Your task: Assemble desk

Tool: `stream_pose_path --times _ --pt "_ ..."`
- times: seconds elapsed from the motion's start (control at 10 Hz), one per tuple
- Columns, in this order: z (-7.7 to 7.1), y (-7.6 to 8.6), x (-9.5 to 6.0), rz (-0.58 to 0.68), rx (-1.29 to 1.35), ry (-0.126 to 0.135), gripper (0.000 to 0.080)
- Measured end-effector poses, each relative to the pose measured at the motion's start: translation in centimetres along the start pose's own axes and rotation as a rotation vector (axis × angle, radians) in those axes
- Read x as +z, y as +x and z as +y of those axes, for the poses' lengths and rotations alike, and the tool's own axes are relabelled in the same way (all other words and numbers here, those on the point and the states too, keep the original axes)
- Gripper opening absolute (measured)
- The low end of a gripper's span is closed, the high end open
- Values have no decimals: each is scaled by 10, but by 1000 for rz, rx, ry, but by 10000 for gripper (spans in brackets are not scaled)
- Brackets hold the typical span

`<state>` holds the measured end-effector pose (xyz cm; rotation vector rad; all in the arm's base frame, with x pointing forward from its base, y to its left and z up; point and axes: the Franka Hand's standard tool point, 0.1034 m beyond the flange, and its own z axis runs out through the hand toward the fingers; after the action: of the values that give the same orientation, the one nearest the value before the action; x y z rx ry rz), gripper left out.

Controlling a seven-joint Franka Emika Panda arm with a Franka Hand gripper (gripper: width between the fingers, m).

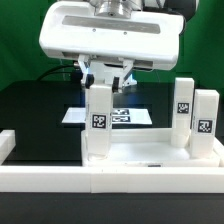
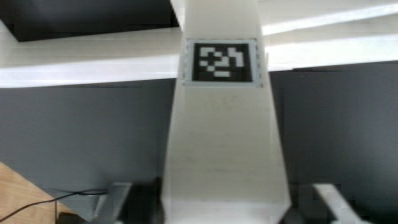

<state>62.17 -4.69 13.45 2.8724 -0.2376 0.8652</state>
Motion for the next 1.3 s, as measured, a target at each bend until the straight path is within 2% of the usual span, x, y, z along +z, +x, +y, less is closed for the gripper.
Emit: stream_pose_path --times 0.1,0.2,0.3,0.7,1.1,1.3 --pt "2 1 0 -1 -6 -1 552" --pt "6 3 -2 1 -14 -4 552" --pt "10 6 -4 3 -20 -5 629" --pt "32 27 -20 -16 -44 6 649" --pt "30 24 -17 -18 -50 6 649" --pt "30 18 -14 -64 -52 13 649"
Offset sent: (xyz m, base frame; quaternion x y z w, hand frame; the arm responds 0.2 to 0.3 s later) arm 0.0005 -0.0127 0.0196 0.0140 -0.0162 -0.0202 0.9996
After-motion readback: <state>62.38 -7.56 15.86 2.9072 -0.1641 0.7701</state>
